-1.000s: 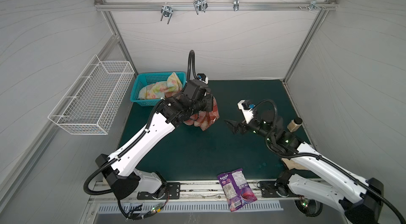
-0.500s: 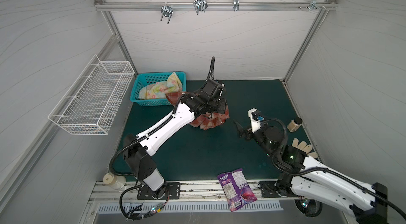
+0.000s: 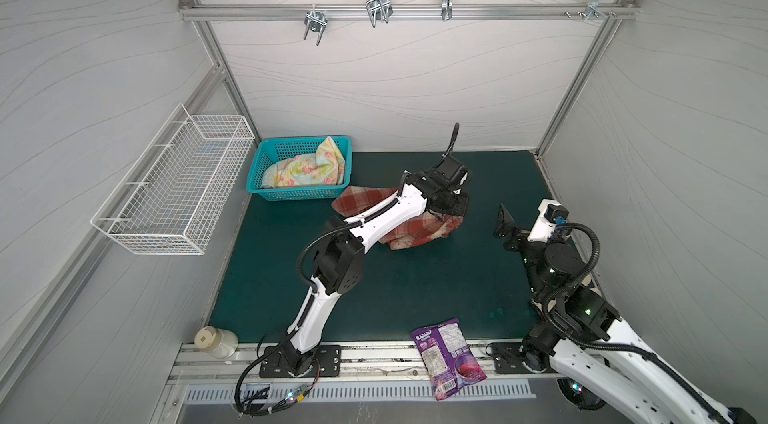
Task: Fold and stack the skirts
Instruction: 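Carry the skirt with the left gripper and lay it on the table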
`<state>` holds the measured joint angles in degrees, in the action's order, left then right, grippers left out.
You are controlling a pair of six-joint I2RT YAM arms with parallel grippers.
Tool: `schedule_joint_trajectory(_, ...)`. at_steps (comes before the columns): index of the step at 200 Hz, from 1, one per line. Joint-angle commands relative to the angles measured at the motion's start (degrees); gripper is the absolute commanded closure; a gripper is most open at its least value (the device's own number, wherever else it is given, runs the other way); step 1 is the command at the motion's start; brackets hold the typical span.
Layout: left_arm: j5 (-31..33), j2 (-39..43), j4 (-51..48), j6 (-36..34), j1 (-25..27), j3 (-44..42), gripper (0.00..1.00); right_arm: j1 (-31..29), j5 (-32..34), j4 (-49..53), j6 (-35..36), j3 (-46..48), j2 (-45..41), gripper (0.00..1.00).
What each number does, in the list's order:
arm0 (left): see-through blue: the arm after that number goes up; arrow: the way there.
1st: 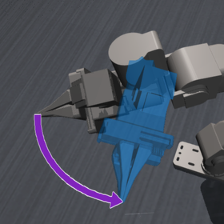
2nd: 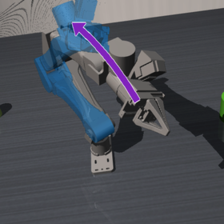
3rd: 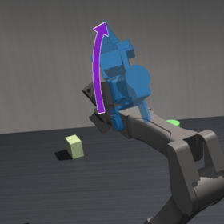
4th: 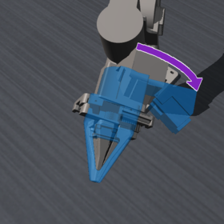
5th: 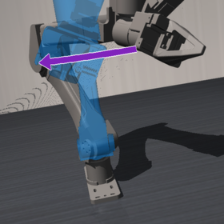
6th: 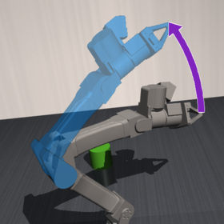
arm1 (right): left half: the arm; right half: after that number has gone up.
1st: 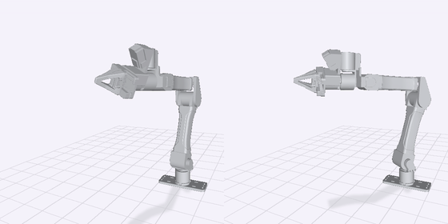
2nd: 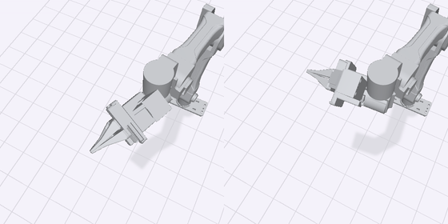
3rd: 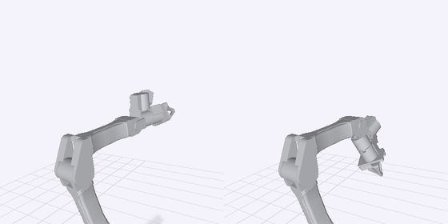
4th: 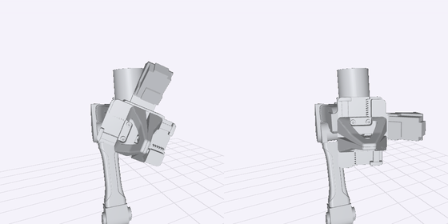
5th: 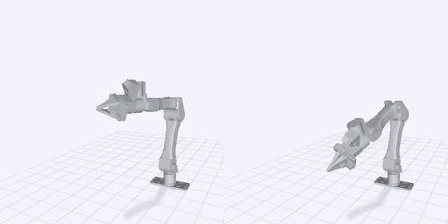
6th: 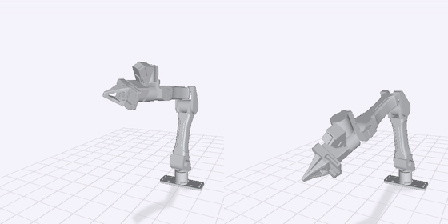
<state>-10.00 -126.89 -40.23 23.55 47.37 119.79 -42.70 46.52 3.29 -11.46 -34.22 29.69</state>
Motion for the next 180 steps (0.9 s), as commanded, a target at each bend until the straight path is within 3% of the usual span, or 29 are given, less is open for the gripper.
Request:
schedule_joint_trajectory(1, -2.95, -4.9, -0.97, -1.03, 0.45, 7.44, 1.0, 1.44, 0.66, 1.9, -2.63, -1.82, 0.7, 0.01)
schedule_joint_trajectory(44, -5.79, -13.31, -3.96, -1.4, 2.09, 17.53, 0.99, 4.55, -1.72, 1.96, -4.31, -1.46, 2.87, 0.01)
schedule_joint_trajectory(62, -6.13, -15.26, -5.65, -1.9, 2.72, 20.43, 0.91, 6.01, -2.83, 2.59, -5.31, -1.47, 3.69, 0.01)
schedule_joint_trajectory(83, -3.62, -13.45, -6.78, -2.1, 2.74, 18.82, 0.72, 7.39, -4.27, 2.25, -5.41, -1.26, 4.03, 0.01)
schedule_joint_trajectory(97, -0.73, -9.51, -5.72, -2.42, 2.17, 14.25, 0.56, 8.1, -4.98, 2.48, -5.5, -1.63, 4.6, 0.01)
schedule_joint_trajectory(115, -0.23, -2.3, -0.78, -0.57, -0.09, 5.02, 0.12, 8.33, -5.74, 3.04, -5.76, -2.31, 5.77, 0.01)
schedule_joint_trajectory(153, 2.08, 12.41, 4.06, 3.04, -5.45, -11.35, 0.07, 8.45, -7.13, 3.75, -6.36, -3.49, 9.27, 0.01)
schedule_joint_trajectory(180, 3.54, 22.71, 9.62, 5.8, -5.81, -26.43, 0.02, 8.53, -9.44, 2.38, -6.97, -3.22, 11.17, 0.01)
